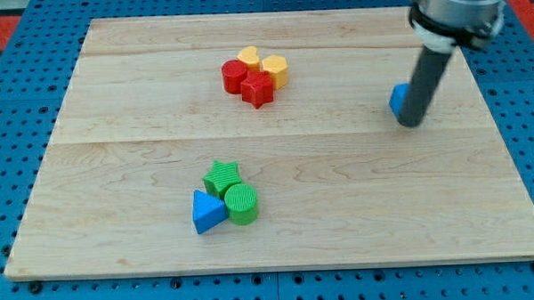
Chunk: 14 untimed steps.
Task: Drag the blue triangle into the blue cube
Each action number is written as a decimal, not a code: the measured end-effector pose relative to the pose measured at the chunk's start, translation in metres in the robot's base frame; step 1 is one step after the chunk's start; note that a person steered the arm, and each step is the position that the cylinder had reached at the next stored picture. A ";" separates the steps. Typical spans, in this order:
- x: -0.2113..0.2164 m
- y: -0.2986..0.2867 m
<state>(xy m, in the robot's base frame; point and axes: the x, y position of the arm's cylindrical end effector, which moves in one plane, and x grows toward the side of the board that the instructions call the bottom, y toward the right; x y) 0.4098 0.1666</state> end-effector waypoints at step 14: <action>0.173 -0.355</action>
<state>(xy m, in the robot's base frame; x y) 0.5831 -0.1879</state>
